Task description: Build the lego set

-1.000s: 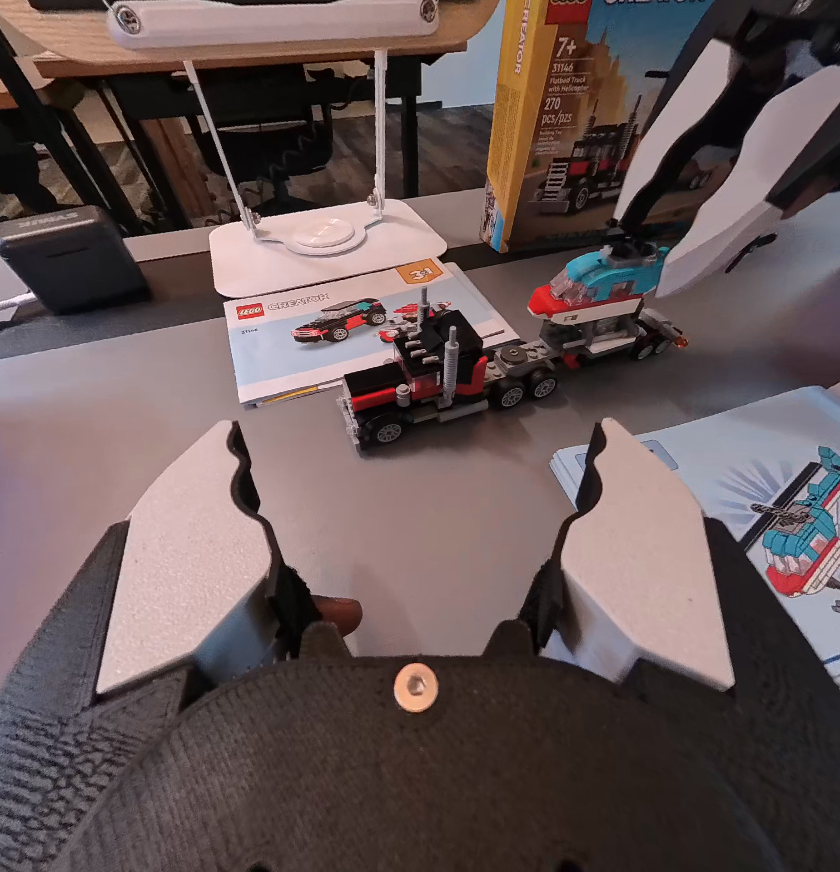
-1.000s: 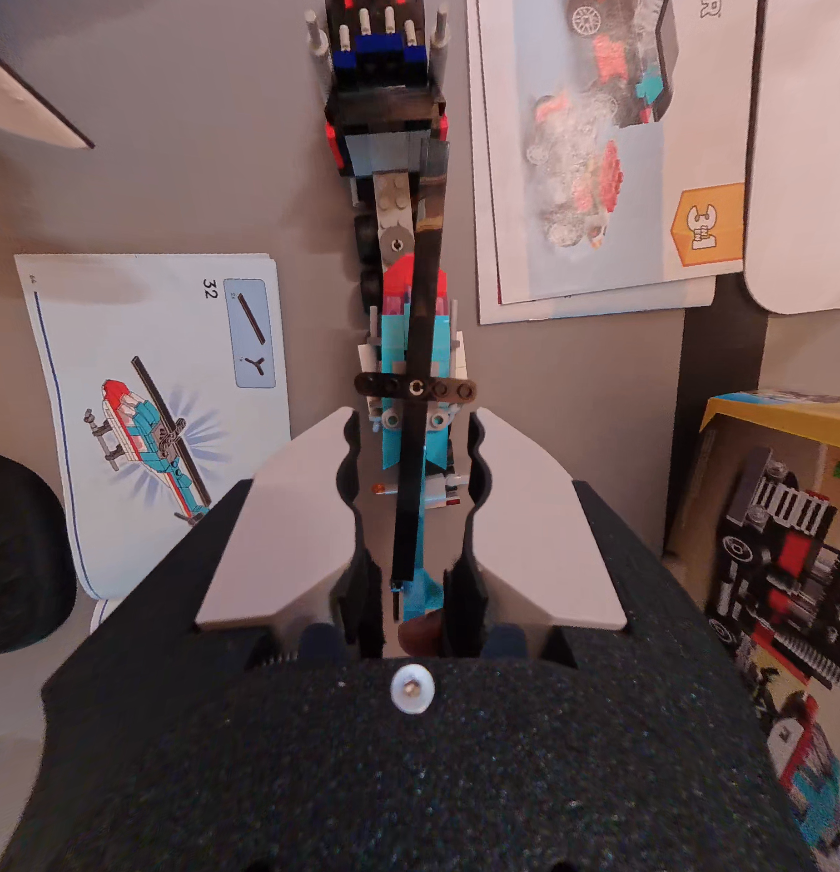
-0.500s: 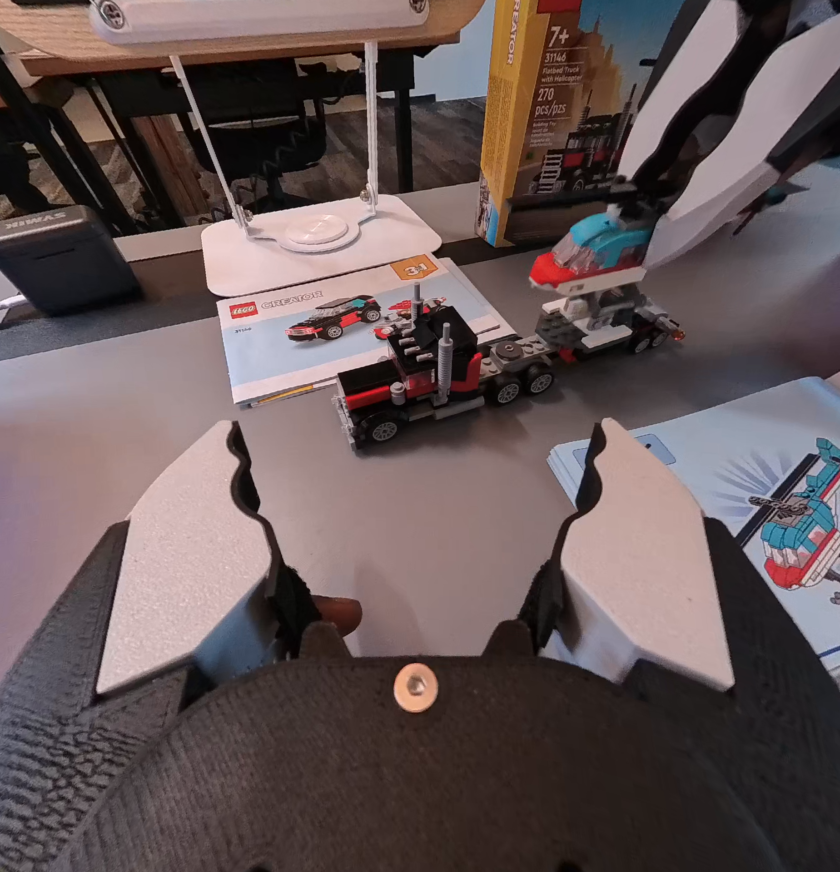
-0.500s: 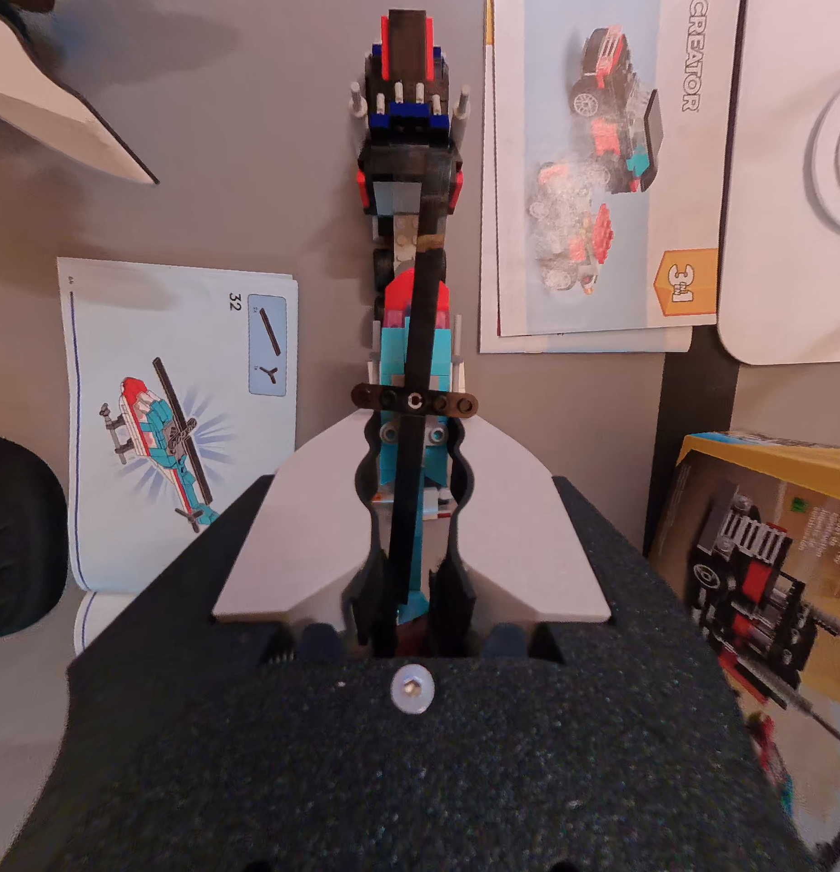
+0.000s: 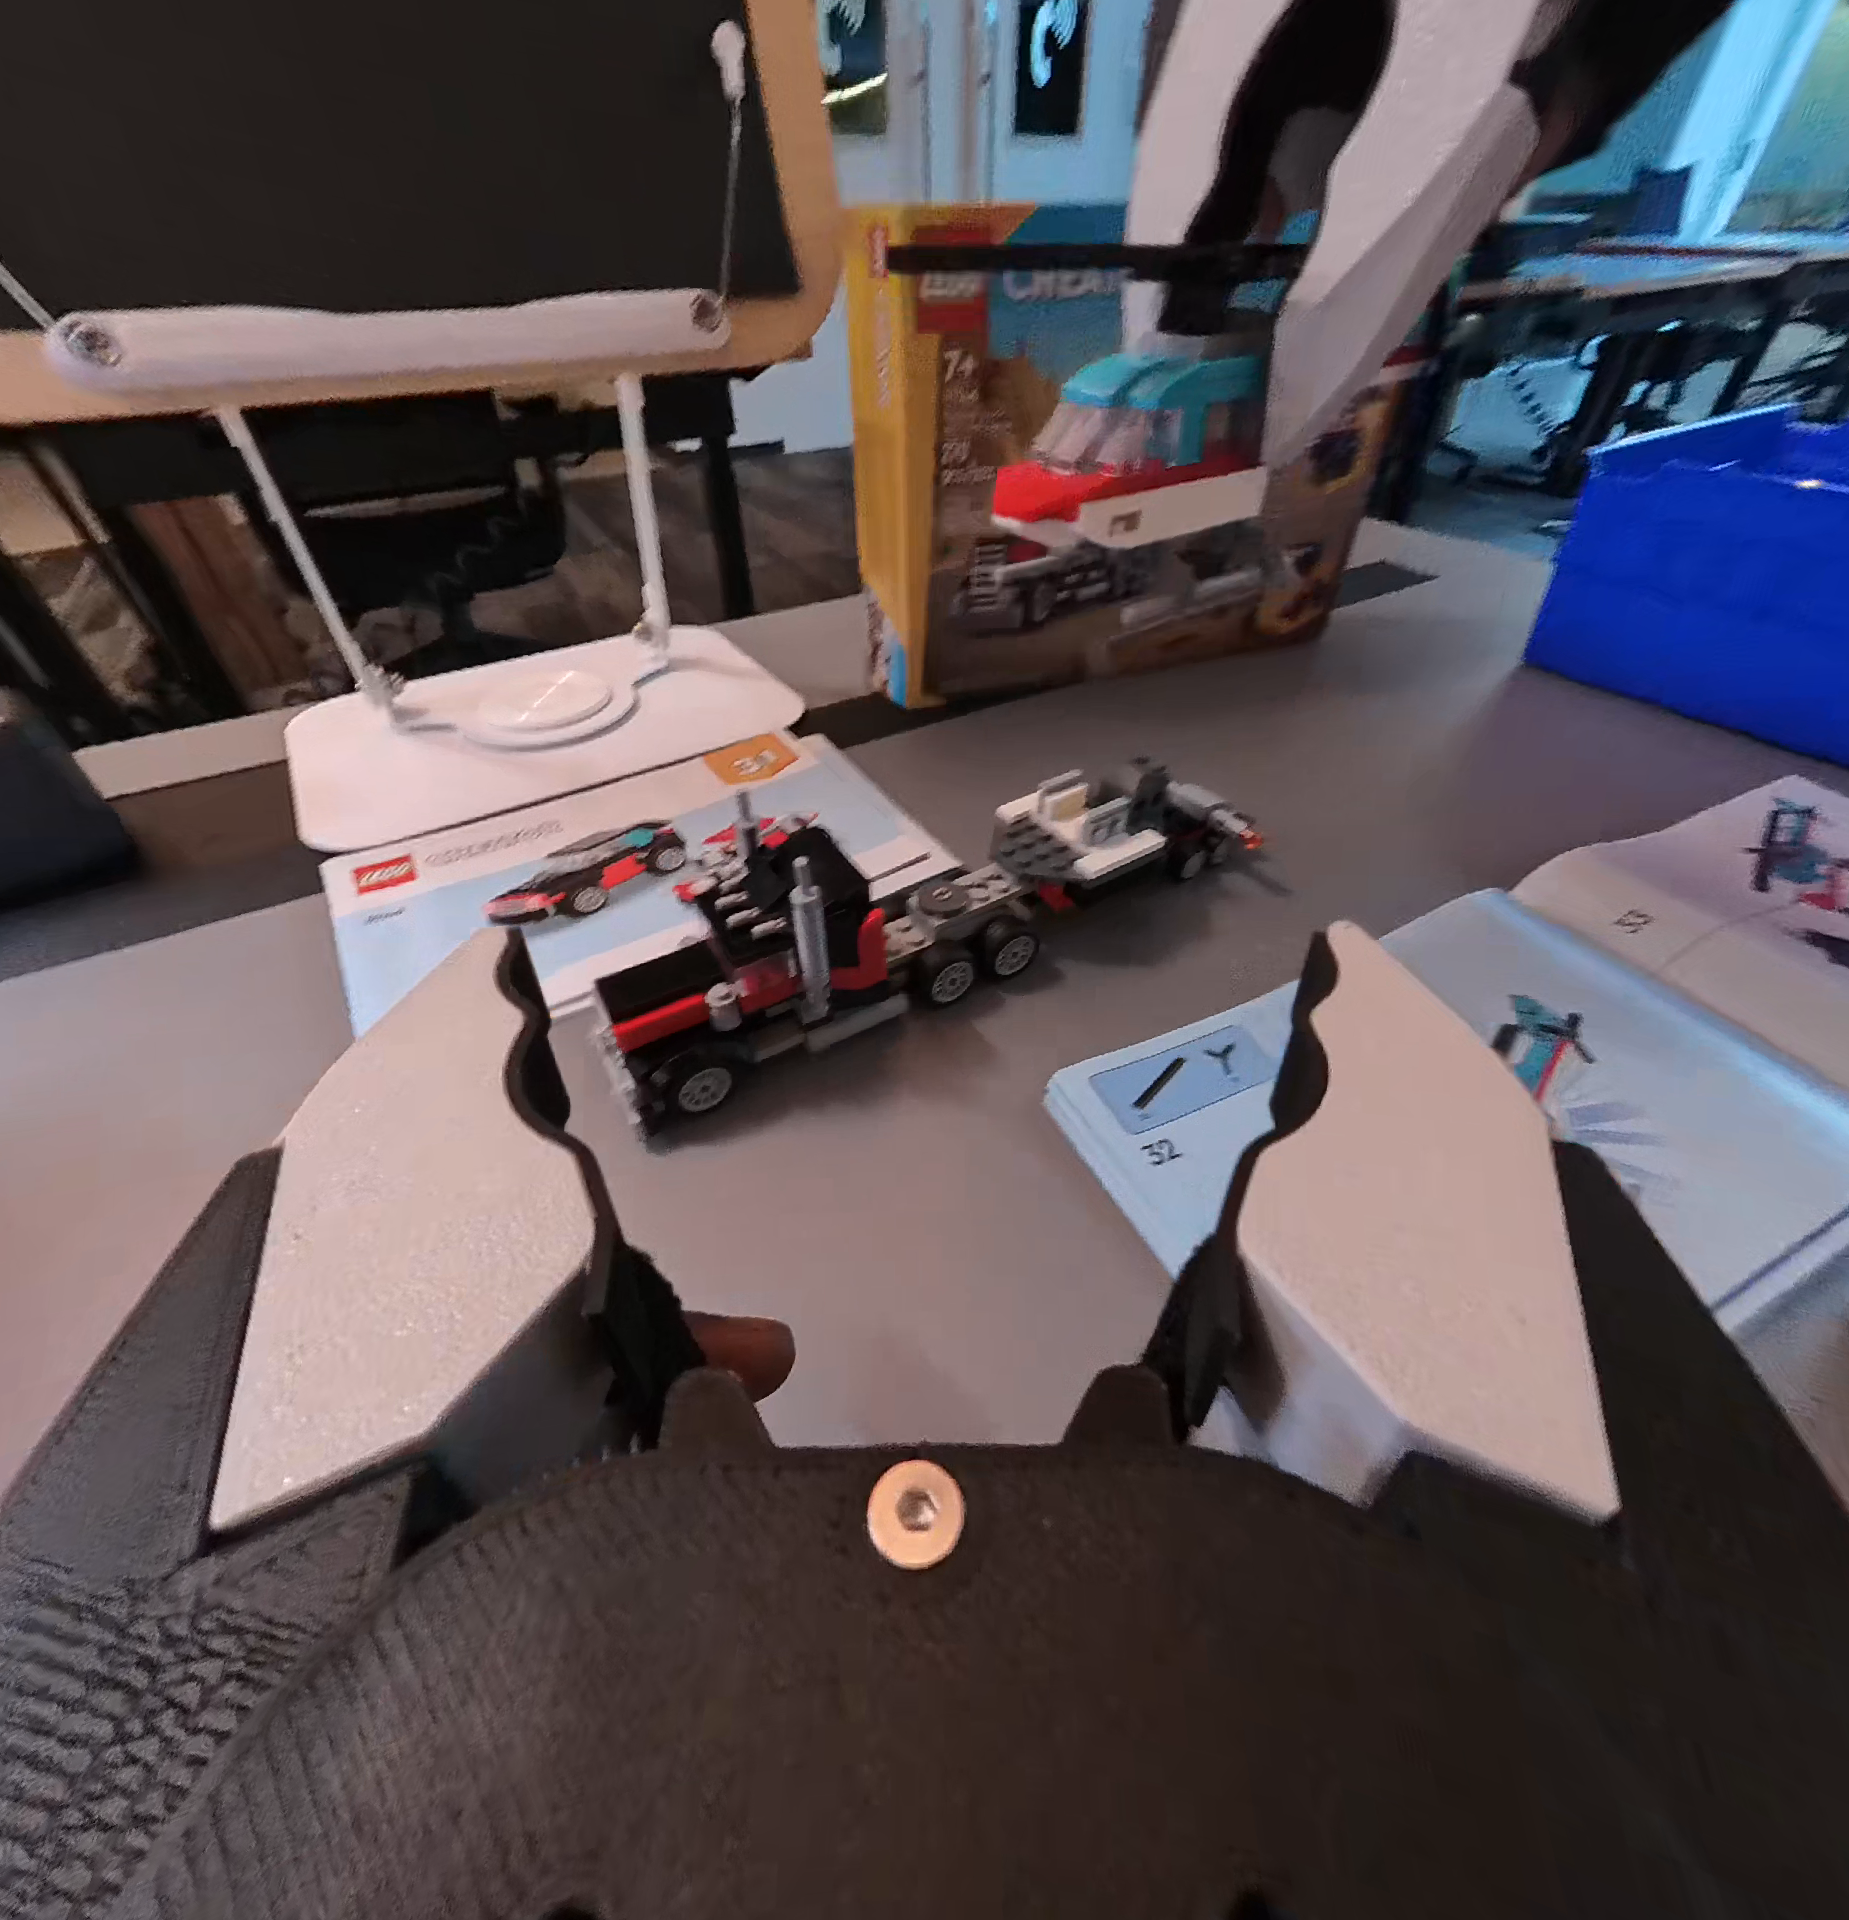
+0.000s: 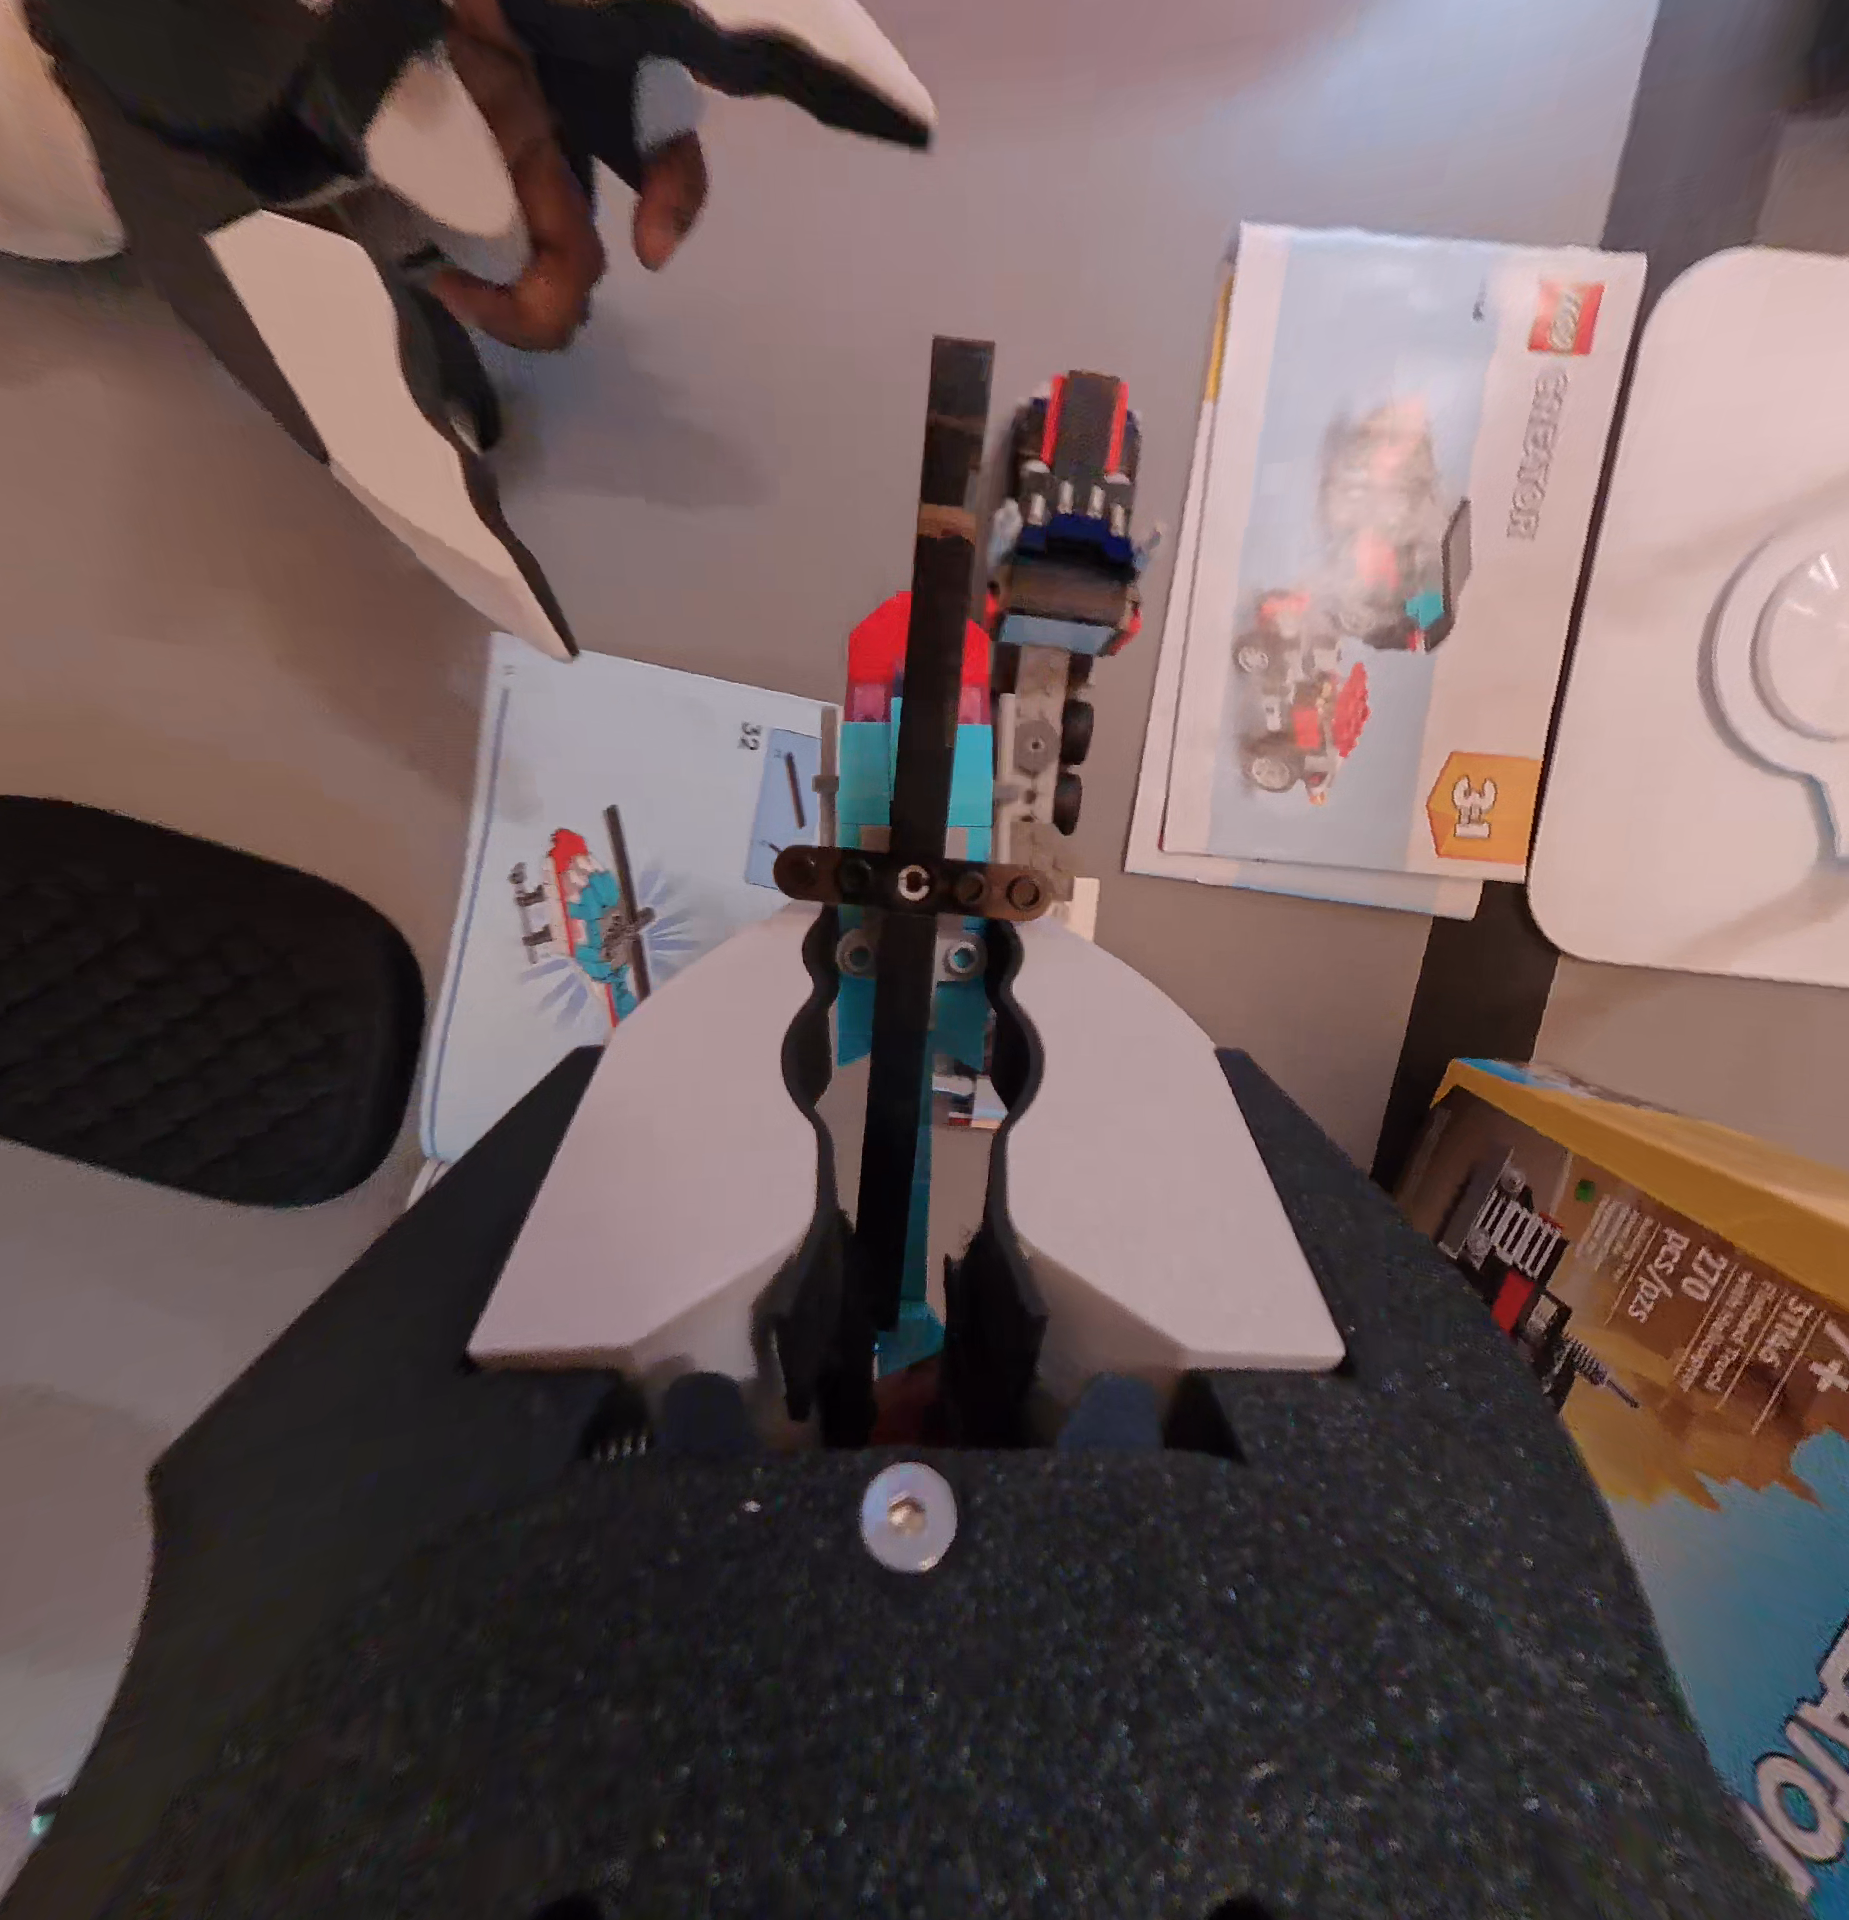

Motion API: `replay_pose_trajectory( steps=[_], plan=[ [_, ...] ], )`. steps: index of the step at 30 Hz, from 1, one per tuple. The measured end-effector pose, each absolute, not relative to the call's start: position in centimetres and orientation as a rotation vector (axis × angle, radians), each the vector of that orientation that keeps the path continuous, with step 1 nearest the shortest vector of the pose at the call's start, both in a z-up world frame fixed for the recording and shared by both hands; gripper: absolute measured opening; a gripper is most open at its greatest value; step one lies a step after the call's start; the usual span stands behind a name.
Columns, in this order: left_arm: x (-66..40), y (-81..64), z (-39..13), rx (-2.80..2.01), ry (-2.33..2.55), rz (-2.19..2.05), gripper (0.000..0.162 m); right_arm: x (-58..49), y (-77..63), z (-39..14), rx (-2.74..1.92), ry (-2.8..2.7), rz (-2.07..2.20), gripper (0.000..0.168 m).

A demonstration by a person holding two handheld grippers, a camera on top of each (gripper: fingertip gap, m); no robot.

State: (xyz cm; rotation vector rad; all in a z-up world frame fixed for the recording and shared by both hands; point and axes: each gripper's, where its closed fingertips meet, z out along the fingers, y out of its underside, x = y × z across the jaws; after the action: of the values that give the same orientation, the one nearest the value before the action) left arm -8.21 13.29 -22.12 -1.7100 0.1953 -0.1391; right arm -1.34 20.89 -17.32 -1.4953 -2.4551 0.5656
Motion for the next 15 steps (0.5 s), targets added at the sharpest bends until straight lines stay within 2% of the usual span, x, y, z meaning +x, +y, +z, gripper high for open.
replay_pose_trajectory(
  steps=[6,15],
  plan=[
    [-6.8,12.9,-21.0,-1.64,0.278,-0.152,0.133,-0.9,18.2,-14.7,-1.372,-2.573,0.674,0.027],
    [-6.8,12.8,-21.0,-1.646,0.279,-0.141,0.133,-0.3,17.9,-13.2,-1.33,-2.588,0.589,0.027]
  ],
)
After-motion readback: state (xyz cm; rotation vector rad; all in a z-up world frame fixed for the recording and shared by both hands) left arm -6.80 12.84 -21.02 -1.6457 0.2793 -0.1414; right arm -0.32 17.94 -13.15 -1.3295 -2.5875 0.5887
